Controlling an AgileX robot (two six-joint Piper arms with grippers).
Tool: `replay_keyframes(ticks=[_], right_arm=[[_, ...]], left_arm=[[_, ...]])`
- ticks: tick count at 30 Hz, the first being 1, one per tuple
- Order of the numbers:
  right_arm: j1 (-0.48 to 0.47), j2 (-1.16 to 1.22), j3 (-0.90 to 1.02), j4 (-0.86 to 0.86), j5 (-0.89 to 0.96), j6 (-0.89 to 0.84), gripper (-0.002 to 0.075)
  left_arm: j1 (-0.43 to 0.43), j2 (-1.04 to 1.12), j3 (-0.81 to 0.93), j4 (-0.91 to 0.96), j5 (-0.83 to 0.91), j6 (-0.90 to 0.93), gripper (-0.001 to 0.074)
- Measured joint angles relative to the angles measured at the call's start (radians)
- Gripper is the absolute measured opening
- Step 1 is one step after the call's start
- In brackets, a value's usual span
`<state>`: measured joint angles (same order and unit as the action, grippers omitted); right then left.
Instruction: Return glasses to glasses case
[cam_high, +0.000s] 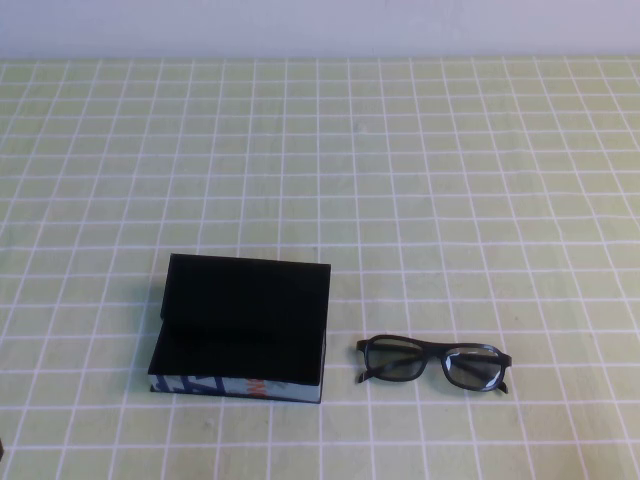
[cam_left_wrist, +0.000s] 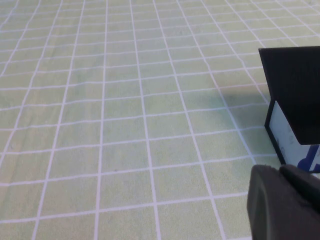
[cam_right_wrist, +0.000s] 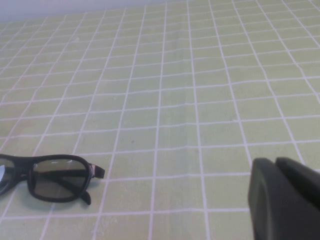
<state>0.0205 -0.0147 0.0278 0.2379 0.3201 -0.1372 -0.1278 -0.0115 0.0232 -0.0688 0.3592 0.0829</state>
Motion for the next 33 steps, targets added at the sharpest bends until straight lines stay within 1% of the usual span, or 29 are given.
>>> replay_keyframes(ticks=[25, 33], right_arm=[[0.0, 0.0, 0.0, 0.0, 0.0, 0.0, -0.0018], [0.0, 0.0, 0.0, 0.003, -0.055, 0.0, -0.0018]], left_arm=[[0.0, 0.0, 0.0, 0.0, 0.0, 0.0, -0.0003], [0.0, 0.0, 0.0, 0.002, -0.036, 0.0, -0.0003]])
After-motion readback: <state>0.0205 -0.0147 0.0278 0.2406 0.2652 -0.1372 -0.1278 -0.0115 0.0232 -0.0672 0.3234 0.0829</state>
